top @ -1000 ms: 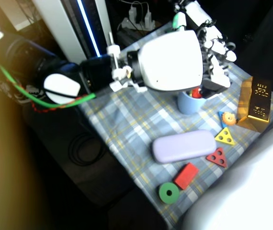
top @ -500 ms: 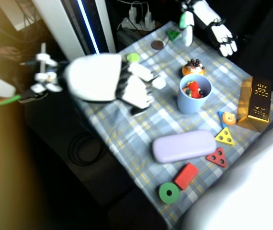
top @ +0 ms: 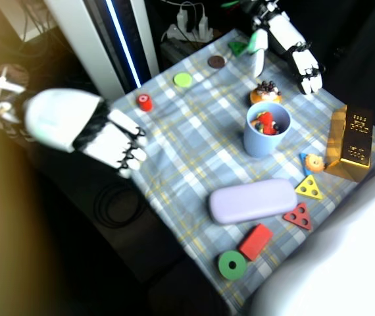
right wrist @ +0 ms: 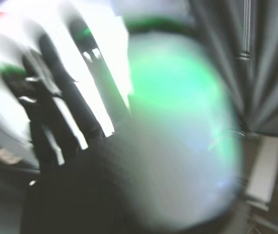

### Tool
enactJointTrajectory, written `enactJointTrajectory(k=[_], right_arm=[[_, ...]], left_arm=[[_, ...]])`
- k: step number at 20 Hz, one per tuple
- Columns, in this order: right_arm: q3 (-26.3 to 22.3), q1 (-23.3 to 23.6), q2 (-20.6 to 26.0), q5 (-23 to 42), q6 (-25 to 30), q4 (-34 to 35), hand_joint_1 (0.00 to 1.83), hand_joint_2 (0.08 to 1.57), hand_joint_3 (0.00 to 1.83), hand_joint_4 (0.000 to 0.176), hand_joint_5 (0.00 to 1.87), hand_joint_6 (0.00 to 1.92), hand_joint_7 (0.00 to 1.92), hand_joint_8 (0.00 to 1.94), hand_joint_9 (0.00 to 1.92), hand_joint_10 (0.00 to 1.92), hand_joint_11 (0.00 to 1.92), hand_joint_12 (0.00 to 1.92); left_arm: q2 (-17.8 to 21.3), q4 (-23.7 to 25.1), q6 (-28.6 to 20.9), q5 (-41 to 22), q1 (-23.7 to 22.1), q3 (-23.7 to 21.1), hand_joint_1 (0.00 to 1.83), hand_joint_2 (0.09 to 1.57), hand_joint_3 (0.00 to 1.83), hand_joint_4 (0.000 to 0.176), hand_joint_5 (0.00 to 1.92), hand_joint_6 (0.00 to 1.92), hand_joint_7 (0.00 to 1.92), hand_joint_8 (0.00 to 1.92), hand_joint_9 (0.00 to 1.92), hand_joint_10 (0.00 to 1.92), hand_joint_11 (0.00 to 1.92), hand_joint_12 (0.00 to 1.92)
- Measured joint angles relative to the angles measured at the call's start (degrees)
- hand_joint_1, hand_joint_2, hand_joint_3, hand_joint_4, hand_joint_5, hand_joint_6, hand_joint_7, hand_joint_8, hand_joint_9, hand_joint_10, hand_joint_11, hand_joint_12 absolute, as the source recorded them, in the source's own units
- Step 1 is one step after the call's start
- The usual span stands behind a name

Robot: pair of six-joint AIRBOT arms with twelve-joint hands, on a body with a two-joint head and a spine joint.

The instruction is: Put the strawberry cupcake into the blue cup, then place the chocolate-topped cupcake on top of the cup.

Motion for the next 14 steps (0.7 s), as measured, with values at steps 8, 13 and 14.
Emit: enactJointTrajectory(k=[8,13,14], right_arm=[[-3.61,-10.32,2.84,9.81,-0.02,6.19,0.00,0.98,0.00,0.000,0.06,0.01,0.14,0.00,0.07,0.00,0.01,0.00],[-3.93,-11.69,2.56,12.61,0.00,8.09,0.01,0.96,0.00,0.000,0.07,0.00,0.16,0.01,0.09,0.01,0.02,0.01],[-4.04,-11.98,2.27,12.66,-0.02,8.09,0.01,0.97,0.00,0.000,0.07,0.00,0.17,0.01,0.11,0.01,0.03,0.01]], left_arm=[[-2.05,-0.17,-0.66,2.56,-1.97,2.97,0.62,0.71,0.00,0.130,0.17,0.01,0.14,0.00,0.26,0.01,0.06,0.48],[-3.39,-0.15,-0.61,2.75,-2.86,4.04,0.64,0.75,0.00,0.152,0.28,0.00,0.15,0.00,0.25,0.00,0.00,0.57],[-3.39,-0.04,-0.59,2.82,-2.97,4.04,0.62,0.75,0.00,0.158,0.31,0.01,0.16,0.00,0.26,0.00,0.00,0.59]])
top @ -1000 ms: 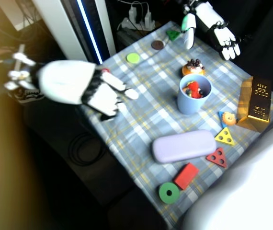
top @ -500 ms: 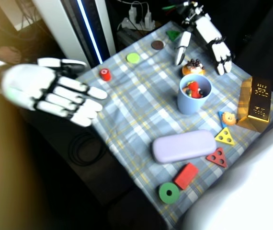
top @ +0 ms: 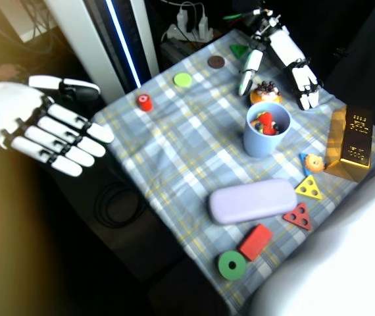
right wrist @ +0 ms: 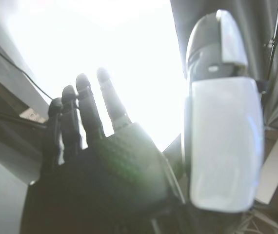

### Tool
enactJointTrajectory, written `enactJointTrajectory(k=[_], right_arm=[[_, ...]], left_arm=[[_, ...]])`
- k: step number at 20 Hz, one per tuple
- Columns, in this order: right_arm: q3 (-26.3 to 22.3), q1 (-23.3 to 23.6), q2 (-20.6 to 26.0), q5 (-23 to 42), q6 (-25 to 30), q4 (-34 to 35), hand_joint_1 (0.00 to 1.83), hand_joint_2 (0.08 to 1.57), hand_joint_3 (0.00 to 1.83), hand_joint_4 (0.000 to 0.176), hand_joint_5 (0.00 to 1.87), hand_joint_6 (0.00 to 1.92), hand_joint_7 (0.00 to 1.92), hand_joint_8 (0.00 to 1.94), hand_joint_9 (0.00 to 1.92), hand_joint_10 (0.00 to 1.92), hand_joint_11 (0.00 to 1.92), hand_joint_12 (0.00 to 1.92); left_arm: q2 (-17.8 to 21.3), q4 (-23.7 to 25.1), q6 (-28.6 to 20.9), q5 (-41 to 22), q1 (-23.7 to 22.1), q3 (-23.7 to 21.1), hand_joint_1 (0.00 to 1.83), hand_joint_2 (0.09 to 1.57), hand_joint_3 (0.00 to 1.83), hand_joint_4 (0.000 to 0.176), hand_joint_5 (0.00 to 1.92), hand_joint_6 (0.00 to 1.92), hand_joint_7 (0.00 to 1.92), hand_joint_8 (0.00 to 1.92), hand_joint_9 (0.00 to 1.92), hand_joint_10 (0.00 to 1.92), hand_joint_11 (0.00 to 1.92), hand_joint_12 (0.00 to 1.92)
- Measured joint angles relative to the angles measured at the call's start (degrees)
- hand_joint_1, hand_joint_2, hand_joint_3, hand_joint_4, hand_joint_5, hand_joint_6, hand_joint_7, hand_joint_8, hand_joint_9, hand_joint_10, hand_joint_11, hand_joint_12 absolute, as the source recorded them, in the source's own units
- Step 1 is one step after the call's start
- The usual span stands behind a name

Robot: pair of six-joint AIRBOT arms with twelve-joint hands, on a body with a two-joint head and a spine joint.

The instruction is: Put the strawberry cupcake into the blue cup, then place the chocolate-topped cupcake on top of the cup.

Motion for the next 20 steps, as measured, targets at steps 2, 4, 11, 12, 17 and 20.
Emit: enactJointTrajectory(k=[2,4,11,12,17,20], right_arm=[[-0.13,-0.04,-0.15,-0.15,0.02,-0.24,0.01,0.98,0.00,0.000,0.06,0.00,0.17,0.00,0.14,0.02,0.03,0.01],[-0.13,-0.04,-0.17,-0.15,0.02,0.00,0.02,0.96,0.00,0.000,0.05,0.00,0.17,0.00,0.15,0.02,0.06,0.03],[-0.13,-0.46,-0.63,-0.04,0.17,0.24,0.04,0.95,0.00,0.003,0.07,0.00,0.20,0.00,0.17,0.01,0.09,0.05],[-0.13,-0.50,-0.63,-0.02,0.22,0.24,0.03,0.95,0.00,0.016,0.07,0.00,0.19,0.00,0.15,0.00,0.07,0.04],[-0.13,-0.81,-0.70,-0.09,0.31,0.35,0.01,0.97,0.00,0.019,0.07,0.00,0.20,0.00,0.17,0.01,0.08,0.05],[-0.13,-0.81,-0.76,-0.13,0.37,0.50,0.00,0.96,0.00,0.032,0.05,0.00,0.19,0.00,0.16,0.00,0.05,0.04]], left_arm=[[0.00,0.00,-0.02,-0.04,-0.02,0.00,0.65,0.77,0.00,0.151,0.43,0.02,0.20,0.00,0.29,0.01,0.00,0.52],[0.00,0.04,-0.02,-0.04,-0.09,0.00,0.74,0.79,0.01,0.152,0.56,0.02,0.23,0.00,0.33,0.00,0.00,0.69],[0.15,0.20,-0.63,-1.07,-0.35,-1.18,1.08,1.00,0.01,0.172,1.21,0.54,0.39,0.00,0.37,0.00,0.16,0.30],[0.52,0.57,-0.70,-1.31,-0.35,-1.84,1.07,1.03,0.00,0.175,1.16,0.66,0.39,0.00,0.36,0.00,0.18,0.27],[4.52,4.22,-0.24,-3.15,0.02,-6.82,1.07,1.04,0.00,0.176,1.13,0.73,0.42,0.00,0.39,0.00,0.19,0.23],[7.39,4.96,0.11,-6.84,0.20,-9.14,1.06,1.05,0.00,0.176,1.10,0.77,0.41,0.00,0.36,0.00,0.19,0.22]])
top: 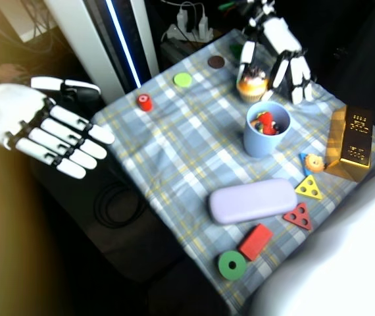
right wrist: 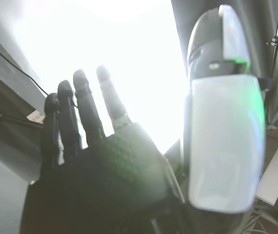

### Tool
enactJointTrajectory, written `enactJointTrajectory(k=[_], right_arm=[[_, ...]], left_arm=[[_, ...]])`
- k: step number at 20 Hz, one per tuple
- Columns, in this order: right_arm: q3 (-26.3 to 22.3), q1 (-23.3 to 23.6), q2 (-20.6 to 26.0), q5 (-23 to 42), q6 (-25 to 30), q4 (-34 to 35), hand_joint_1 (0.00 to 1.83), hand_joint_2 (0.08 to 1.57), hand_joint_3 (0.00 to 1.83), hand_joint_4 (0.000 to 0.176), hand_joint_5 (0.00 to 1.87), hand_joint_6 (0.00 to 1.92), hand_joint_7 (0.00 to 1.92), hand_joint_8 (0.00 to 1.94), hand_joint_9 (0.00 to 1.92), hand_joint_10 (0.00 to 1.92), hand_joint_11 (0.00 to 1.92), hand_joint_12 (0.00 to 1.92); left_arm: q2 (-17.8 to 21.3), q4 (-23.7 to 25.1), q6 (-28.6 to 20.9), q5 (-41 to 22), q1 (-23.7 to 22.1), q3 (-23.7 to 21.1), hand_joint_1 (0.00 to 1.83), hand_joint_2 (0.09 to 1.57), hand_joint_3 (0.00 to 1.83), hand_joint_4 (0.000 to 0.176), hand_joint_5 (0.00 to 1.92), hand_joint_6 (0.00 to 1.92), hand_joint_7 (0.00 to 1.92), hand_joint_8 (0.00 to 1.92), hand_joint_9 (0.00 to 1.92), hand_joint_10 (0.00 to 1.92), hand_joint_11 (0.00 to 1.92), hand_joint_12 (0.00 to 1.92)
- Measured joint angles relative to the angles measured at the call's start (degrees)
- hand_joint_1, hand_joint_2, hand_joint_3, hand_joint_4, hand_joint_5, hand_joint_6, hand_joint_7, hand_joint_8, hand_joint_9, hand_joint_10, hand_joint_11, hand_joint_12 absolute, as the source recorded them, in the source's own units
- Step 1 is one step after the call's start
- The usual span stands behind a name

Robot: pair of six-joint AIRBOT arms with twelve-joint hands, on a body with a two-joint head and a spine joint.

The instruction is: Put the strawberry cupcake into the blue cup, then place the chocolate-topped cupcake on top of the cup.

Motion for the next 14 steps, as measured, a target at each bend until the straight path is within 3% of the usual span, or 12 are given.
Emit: enactJointTrajectory(k=[3,5,7,8,10,12,13,14], right_arm=[[0.02,0.00,0.00,-0.02,0.11,-0.02,0.00,0.96,0.00,0.024,0.07,0.01,0.21,0.01,0.16,0.00,0.07,0.06],[0.00,0.00,0.00,-0.15,0.15,0.24,0.00,0.97,0.00,0.006,0.08,0.01,0.22,0.01,0.20,0.02,0.11,0.08],[0.00,0.00,-0.17,-0.15,0.15,0.37,0.01,0.97,0.00,0.021,0.08,0.01,0.21,0.00,0.18,0.01,0.11,0.08],[0.00,0.00,-0.42,-0.20,0.17,0.37,0.01,0.97,0.00,0.020,0.07,0.00,0.19,0.00,0.17,0.00,0.08,0.08],[0.02,-0.33,-0.46,-0.24,0.20,0.37,0.01,0.99,0.01,0.007,0.07,0.00,0.21,0.01,0.17,0.00,0.07,0.07],[0.00,-0.35,-0.48,-0.24,0.24,0.66,0.02,0.99,0.00,0.005,0.07,0.00,0.17,0.00,0.18,0.01,0.07,0.08],[0.00,-0.68,-0.52,-0.11,0.24,0.72,0.01,0.98,0.00,0.015,0.07,0.00,0.17,0.00,0.19,0.01,0.08,0.08],[0.02,-0.70,-0.72,-0.15,0.24,0.92,0.03,0.98,0.00,0.011,0.07,0.00,0.17,0.00,0.19,0.01,0.08,0.09]], left_arm=[[1.51,2.91,1.90,-2.32,-0.26,-1.60,1.06,1.05,0.00,0.176,1.11,0.76,0.38,0.00,0.31,0.00,0.17,0.22],[1.75,3.89,3.39,-1.95,-1.79,-1.68,1.04,1.07,0.00,0.176,1.05,0.85,0.36,0.00,0.31,0.00,0.12,0.23],[1.97,5.09,3.78,-1.90,-3.28,-0.96,1.05,1.07,0.00,0.176,1.06,0.84,0.39,0.00,0.29,0.00,0.12,0.26],[1.97,5.27,3.89,-2.01,-4.02,-0.48,1.05,1.06,0.00,0.176,1.08,0.81,0.40,0.00,0.26,0.00,0.09,0.28],[1.97,4.96,4.09,-2.27,-4.66,-0.11,1.05,1.07,0.00,0.176,1.07,0.83,0.40,0.00,0.30,0.00,0.01,0.57],[1.97,4.83,4.15,-2.25,-5.77,0.59,1.05,1.06,0.00,0.176,1.08,0.81,0.43,0.00,0.37,0.00,0.01,0.86],[1.97,4.87,4.17,-2.38,-6.38,0.87,1.04,1.07,0.00,0.176,1.05,0.86,0.41,0.00,0.39,0.00,0.00,0.92],[1.97,5.20,4.17,-2.75,-6.84,1.22,1.05,1.07,0.00,0.176,1.06,0.84,0.40,0.00,0.40,0.00,0.00,0.95]])
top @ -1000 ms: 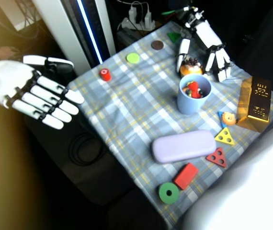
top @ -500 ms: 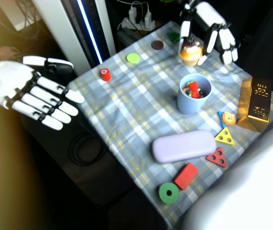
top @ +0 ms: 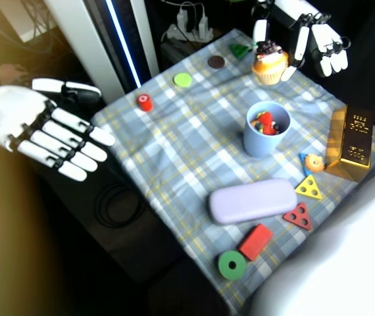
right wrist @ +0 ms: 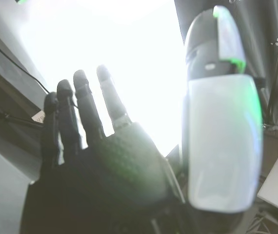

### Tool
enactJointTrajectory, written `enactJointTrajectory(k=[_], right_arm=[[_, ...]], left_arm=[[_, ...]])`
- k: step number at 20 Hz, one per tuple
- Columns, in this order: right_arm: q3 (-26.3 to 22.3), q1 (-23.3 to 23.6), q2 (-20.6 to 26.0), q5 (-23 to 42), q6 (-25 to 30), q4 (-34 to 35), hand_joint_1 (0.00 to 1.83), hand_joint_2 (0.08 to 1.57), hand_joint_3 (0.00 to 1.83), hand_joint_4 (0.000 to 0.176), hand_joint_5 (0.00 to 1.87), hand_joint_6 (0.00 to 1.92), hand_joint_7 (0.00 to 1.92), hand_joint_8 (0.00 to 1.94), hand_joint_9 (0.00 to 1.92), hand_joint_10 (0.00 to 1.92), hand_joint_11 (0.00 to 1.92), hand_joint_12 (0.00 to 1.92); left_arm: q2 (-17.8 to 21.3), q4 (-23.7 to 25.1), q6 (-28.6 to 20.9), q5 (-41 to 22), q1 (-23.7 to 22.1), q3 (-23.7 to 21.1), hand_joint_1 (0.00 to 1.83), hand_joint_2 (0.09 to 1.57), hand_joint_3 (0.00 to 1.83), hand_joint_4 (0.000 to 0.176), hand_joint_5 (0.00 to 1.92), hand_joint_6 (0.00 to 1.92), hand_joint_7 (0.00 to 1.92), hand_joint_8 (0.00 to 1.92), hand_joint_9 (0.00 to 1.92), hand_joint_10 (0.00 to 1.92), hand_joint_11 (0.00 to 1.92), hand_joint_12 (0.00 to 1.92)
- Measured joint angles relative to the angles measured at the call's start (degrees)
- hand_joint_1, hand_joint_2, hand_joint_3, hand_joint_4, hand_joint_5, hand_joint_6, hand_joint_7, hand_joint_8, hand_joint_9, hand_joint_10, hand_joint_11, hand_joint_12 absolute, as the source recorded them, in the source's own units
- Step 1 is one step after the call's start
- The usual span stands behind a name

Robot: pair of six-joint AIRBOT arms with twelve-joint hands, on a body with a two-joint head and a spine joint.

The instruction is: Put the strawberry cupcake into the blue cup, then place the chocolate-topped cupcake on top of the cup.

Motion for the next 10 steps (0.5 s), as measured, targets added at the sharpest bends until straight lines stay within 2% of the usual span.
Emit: enactJointTrajectory(k=[2,4,5,6,8,9,10], right_arm=[[-0.02,0.00,-0.28,-0.13,0.00,0.22,0.01,1.00,0.01,0.000,0.05,0.00,0.17,0.00,0.18,0.00,0.08,0.10],[-0.02,-0.02,-0.44,-0.13,0.02,0.37,0.00,0.99,0.00,0.000,0.05,0.00,0.18,0.00,0.18,0.00,0.10,0.11],[-0.02,-0.02,-0.52,-0.11,0.02,0.50,0.00,0.99,0.00,0.002,0.05,0.00,0.19,0.01,0.18,0.00,0.10,0.11],[-0.02,-0.02,-0.57,-0.11,0.02,0.52,0.02,0.97,0.00,0.021,0.07,0.01,0.20,0.01,0.16,0.00,0.05,0.09],[-0.02,-0.59,-0.57,0.00,0.04,0.55,0.04,0.97,0.00,0.023,0.08,0.01,0.21,0.01,0.15,0.00,0.06,0.10],[-0.02,-0.61,-0.68,-0.07,0.04,0.68,0.04,0.98,0.00,0.006,0.08,0.00,0.20,0.00,0.15,0.00,0.07,0.11],[-0.02,-0.85,-0.68,-0.02,0.07,0.74,0.00,0.97,0.00,0.021,0.08,0.00,0.21,0.00,0.16,0.01,0.09,0.12]], left_arm=[[0.00,0.20,-0.02,0.24,-1.11,0.37,1.05,1.07,0.00,0.176,1.06,0.84,0.41,0.00,0.42,0.00,0.01,1.00],[-0.48,0.81,-0.02,0.55,-2.73,1.81,1.05,1.06,0.00,0.176,1.07,0.82,0.40,0.00,0.42,0.00,0.01,1.00],[-0.90,0.70,-0.04,0.74,-3.39,2.49,1.05,1.06,0.00,0.176,1.07,0.83,0.39,0.00,0.42,0.00,0.04,0.97],[-1.49,0.72,-0.02,1.05,-3.96,3.26,1.04,1.07,0.00,0.176,1.04,0.87,0.37,0.00,0.41,0.00,0.07,0.96],[-3.39,0.57,-0.15,2.84,-5.99,5.49,1.05,1.06,0.00,0.176,1.07,0.82,0.40,0.00,0.41,0.00,0.11,0.87],[-4.24,0.63,-0.24,3.91,-6.84,6.34,1.07,1.06,0.00,0.132,1.09,0.79,0.40,0.00,0.41,0.00,0.12,0.85],[-5.79,1.68,-0.98,5.95,-8.79,7.96,1.09,1.04,0.00,0.103,1.13,0.72,0.39,0.00,0.42,0.00,0.17,0.81]])
